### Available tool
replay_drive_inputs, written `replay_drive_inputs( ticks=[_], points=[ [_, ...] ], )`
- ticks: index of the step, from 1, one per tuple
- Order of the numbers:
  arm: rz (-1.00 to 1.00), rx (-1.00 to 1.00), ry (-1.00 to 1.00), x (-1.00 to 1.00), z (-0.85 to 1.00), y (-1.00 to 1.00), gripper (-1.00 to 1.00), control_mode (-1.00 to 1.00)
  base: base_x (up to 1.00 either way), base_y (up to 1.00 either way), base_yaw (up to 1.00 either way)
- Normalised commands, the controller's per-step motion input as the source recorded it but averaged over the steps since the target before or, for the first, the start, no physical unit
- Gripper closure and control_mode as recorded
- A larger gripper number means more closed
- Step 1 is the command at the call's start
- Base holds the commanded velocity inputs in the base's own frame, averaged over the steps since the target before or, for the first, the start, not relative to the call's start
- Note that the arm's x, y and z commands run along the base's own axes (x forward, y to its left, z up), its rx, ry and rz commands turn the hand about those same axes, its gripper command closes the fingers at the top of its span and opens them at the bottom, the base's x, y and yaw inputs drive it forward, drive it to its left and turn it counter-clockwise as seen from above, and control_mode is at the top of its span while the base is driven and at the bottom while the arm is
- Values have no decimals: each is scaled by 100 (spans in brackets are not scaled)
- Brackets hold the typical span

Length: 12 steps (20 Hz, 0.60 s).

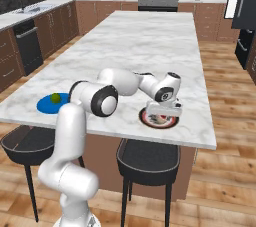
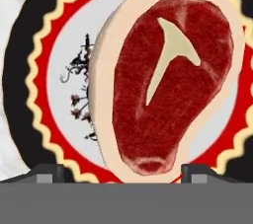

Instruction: Transport the steak and lime to the fridge. Place the steak on the rack containing meat and place the lime on the rack containing the vegetable, ensuring meats and vegetables are on different racks.

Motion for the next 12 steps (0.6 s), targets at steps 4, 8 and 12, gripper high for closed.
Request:
replay_drive_inputs(
  ticks=[4, 8, 12],
  points=[
    [0, 2, 0, -1, 0, 0, -100, -100, 0, 0, 0],
    [0, 0, 1, -1, 0, 0, -100, -100, 0, 0, 0],
    [0, 0, 8, -1, -17, 0, -100, -100, 0, 0, 0]
  ],
)
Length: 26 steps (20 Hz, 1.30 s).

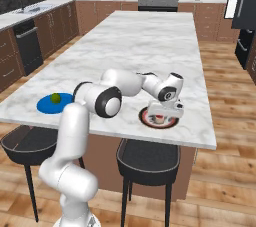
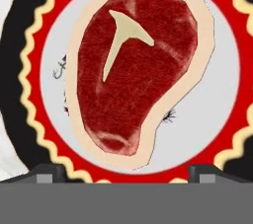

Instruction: Transport the steak and lime to the fridge. Place the steak on the rack containing meat and place the lime on the rack containing the vegetable, ensuring meats and vegetables are on different racks.

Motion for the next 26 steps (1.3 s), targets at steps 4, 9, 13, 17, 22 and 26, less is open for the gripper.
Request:
replay_drive_inputs(
  ticks=[4, 9, 13, 17, 22, 26],
  points=[
    [0, 0, 6, -4, -18, 0, -100, -100, 0, 0, 0],
    [2, 1, 0, 15, -13, 3, -100, -100, 0, 0, 0],
    [5, 4, 0, 30, -27, 2, -100, -100, 0, 0, 0],
    [7, 1, -1, 27, -8, 10, -100, -100, 0, 0, 0],
    [13, 0, -7, 35, -15, 47, -100, -100, 0, 0, 0],
    [11, 0, 0, 26, -23, 30, -100, -100, 0, 0, 0]
  ],
)
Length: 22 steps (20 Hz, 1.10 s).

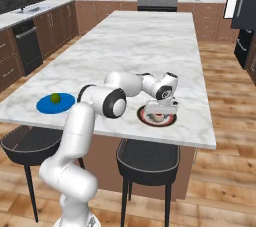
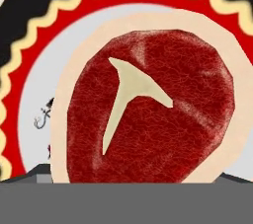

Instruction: Transport the steak and lime to the fridge. Place the steak on the rack containing meat and place the lime on the rack containing the vegetable, ensuring meats and vegetables are on different racks.

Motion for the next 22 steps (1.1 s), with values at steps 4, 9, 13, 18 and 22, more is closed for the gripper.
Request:
replay_drive_inputs(
  ticks=[4, 9, 13, 18, 22],
  points=[
    [6, 0, 0, 9, -17, 35, 100, -100, 0, 0, 0],
    [3, 0, -1, -15, -2, 33, 100, -100, 0, 0, 0],
    [1, 0, -6, -65, 6, 33, 100, -100, 0, 0, 0],
    [0, -3, -15, -93, 53, 11, 100, -100, 0, 0, 0],
    [0, -9, -7, -100, 81, 22, 100, -100, 0, 0, 0]
  ],
)
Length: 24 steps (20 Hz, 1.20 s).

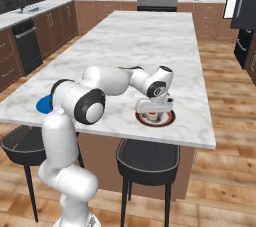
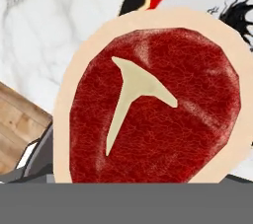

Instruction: Transport the steak and lime to the fridge. Place the steak on the rack containing meat and place the lime on the rack containing the vegetable, ensuring meats and vegetables are on different racks.

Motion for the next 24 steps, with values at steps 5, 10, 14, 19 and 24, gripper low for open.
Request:
replay_drive_inputs(
  ticks=[5, 10, 14, 19, 24],
  points=[
    [-6, -11, -3, -99, 78, 55, 100, -100, 0, 0, 0],
    [-10, -2, -2, -98, 83, 66, 100, -100, 0, 0, 0],
    [-13, 0, -7, -97, 75, 60, 100, -100, 0, 0, 0],
    [-7, -3, -30, -98, 53, 56, 100, -100, 0, 0, 0],
    [-4, 0, -41, -98, 47, 44, 100, -100, 0, 0, 0]
  ],
)
